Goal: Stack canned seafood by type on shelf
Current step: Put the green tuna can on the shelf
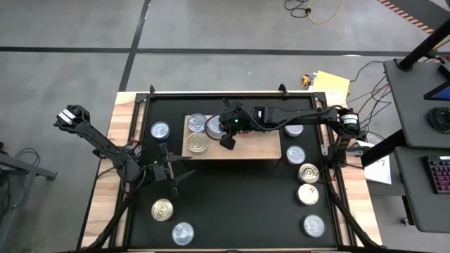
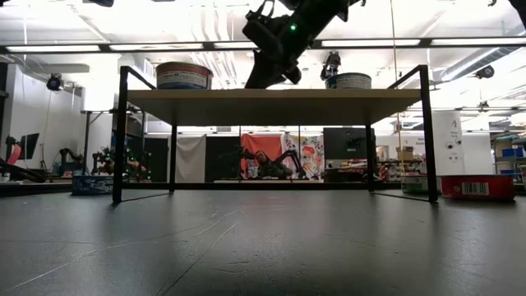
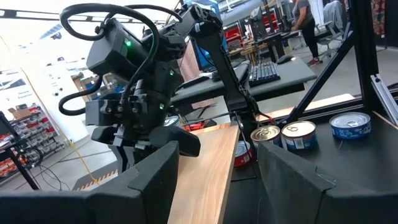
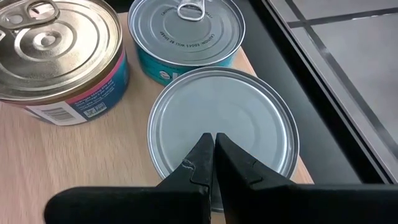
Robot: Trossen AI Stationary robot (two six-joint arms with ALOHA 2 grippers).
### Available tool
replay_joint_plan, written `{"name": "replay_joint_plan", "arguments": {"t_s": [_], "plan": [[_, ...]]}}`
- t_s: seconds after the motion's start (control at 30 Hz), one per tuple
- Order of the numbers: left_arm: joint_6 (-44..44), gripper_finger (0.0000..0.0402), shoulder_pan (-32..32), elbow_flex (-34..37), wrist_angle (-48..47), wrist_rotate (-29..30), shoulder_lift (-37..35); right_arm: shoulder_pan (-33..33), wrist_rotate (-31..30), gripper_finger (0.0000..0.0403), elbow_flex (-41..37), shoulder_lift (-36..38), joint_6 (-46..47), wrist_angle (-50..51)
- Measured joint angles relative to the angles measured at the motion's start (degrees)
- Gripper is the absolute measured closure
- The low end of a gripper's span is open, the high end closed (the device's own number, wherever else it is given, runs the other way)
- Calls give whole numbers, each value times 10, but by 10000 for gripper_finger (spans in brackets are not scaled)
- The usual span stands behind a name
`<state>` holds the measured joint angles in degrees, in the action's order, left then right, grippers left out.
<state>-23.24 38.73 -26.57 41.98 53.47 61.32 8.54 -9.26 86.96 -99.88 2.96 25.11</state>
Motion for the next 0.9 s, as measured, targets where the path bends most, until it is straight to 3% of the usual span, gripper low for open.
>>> {"name": "replay_joint_plan", "arguments": {"t_s": [0.9], "plan": [[0, 198, 0, 0, 0, 0, 0, 0, -30, 394, -2, 26, -22, 6]]}}
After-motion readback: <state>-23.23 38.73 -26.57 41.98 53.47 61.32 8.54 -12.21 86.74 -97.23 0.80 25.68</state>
